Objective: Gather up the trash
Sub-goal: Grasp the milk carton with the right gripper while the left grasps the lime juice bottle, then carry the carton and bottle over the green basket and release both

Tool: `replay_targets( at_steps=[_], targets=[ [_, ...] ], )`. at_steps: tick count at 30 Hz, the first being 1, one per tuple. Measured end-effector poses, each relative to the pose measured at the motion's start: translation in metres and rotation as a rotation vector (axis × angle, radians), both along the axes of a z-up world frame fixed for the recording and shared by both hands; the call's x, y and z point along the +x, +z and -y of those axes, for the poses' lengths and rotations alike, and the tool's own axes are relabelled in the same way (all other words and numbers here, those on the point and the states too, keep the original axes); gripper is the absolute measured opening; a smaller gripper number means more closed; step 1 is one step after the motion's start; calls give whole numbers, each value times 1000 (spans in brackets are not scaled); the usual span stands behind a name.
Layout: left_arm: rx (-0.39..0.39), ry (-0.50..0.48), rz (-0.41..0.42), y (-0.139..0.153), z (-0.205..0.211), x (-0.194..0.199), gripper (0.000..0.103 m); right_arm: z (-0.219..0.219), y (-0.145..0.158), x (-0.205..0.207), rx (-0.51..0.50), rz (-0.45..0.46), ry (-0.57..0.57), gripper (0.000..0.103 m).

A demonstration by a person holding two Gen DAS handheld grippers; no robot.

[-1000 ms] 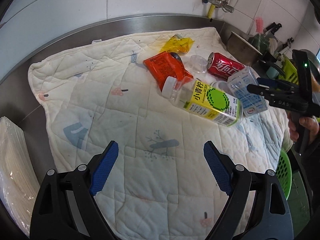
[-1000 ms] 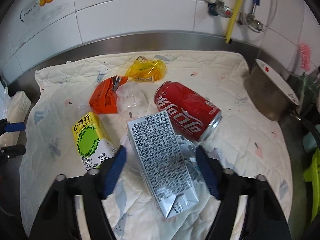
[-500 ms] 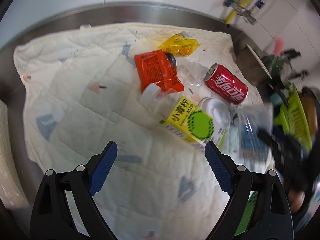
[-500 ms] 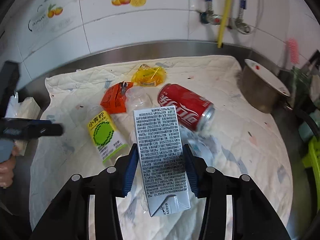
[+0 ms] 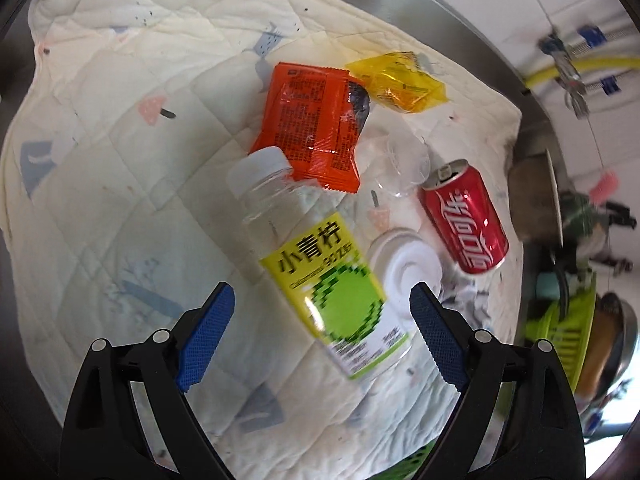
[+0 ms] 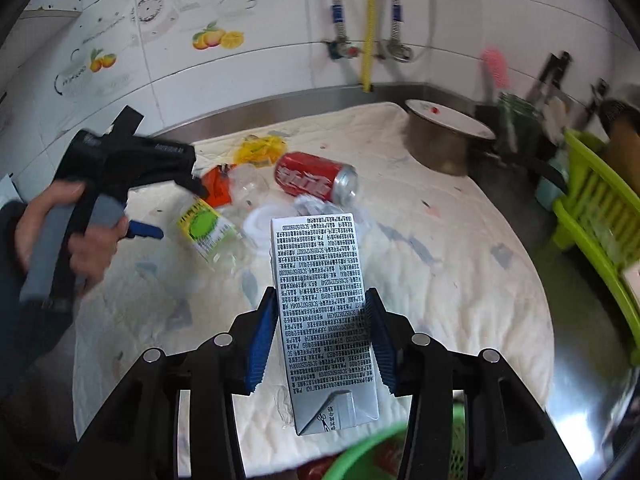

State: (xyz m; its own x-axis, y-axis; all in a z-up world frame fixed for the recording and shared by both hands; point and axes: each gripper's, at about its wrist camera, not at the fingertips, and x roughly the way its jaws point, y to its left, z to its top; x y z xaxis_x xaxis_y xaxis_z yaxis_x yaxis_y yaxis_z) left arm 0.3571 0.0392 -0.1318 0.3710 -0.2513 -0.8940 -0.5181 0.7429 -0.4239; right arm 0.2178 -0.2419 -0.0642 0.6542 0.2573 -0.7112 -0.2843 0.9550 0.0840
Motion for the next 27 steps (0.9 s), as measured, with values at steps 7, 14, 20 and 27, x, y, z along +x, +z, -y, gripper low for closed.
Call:
replay_targets(
  at_steps=[7,14,20,27],
  targets=[
    [-34,69,-74,-18,10,16,86,23,-13,-30,29,-38,-83,43],
    [-60,100,-155,-41,15,25,68,35,-20,-50,48,-59,-137,43],
    [-54,42,-124,-39,16,14,64,40,-24,-65,58,-69,-182,43],
    [-47,-123,-32,-18,21,-19,61,52,-27,-85,81,-70,-252,43]
  ],
)
